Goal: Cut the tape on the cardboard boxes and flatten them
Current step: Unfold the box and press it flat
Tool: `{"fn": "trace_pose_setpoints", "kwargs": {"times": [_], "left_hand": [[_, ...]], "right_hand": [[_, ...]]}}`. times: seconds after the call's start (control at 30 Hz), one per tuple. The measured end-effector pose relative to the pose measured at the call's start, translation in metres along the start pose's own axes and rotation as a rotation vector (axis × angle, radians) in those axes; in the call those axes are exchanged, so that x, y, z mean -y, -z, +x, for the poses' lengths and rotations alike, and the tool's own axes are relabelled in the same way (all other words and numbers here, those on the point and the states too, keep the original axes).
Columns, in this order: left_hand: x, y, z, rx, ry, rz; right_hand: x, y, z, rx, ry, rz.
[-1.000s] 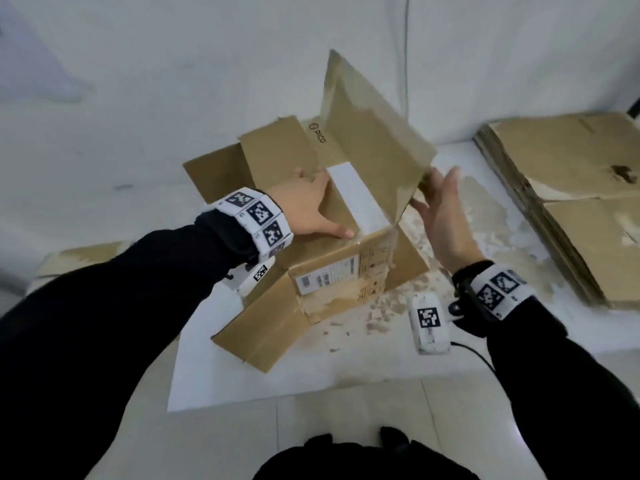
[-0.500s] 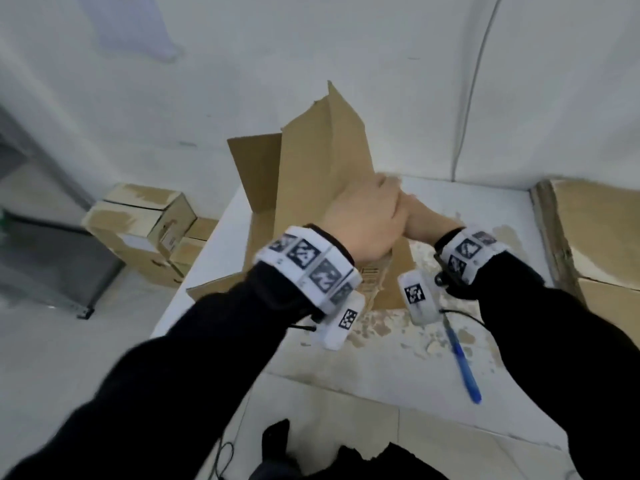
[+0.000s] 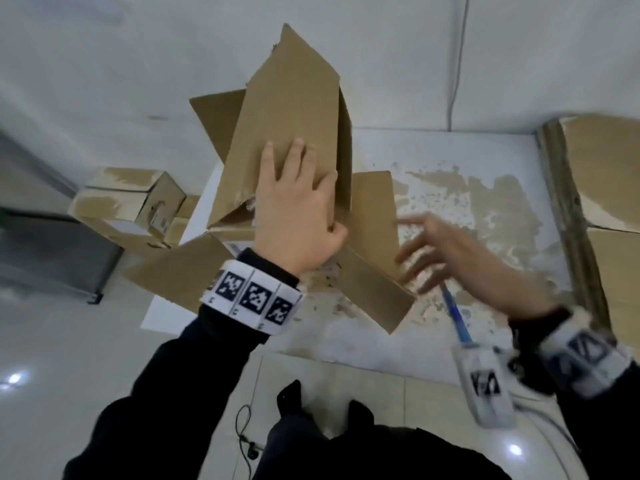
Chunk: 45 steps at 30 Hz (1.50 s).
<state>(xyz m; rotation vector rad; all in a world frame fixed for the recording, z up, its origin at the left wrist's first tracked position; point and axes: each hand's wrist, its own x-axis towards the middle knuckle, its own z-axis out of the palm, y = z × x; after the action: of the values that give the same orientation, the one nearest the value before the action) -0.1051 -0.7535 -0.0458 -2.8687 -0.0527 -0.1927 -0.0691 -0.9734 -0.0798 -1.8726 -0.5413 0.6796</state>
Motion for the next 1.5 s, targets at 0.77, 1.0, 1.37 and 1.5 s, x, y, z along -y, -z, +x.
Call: {"fn": "trace_pose_setpoints", "kwargs": {"times": [0.77,1.0,1.37,1.5], "left_hand": [[0.015,-0.056,-0.085,-0.409,0.241,-0.785],[0.007,-0.065,-0.052,-0.450,0.162,-0.855],[-0.013,-0.132,0.080,-0.244,0.180,-0.910],[-0.029,-0.179,0.105,0.014,0.039,-0.570]], "right_hand": [[-0.055,0.091,0.213,-0.270,-0.134,-0.299],[-0.056,0.027,0.107,-0.452,-0.008,-0.072],[-0.087,-0.098,0.075,-0.589,-0.070,0.381],[-0.094,-0.084,0.084,-0.711,-0.140,0.265]]}}
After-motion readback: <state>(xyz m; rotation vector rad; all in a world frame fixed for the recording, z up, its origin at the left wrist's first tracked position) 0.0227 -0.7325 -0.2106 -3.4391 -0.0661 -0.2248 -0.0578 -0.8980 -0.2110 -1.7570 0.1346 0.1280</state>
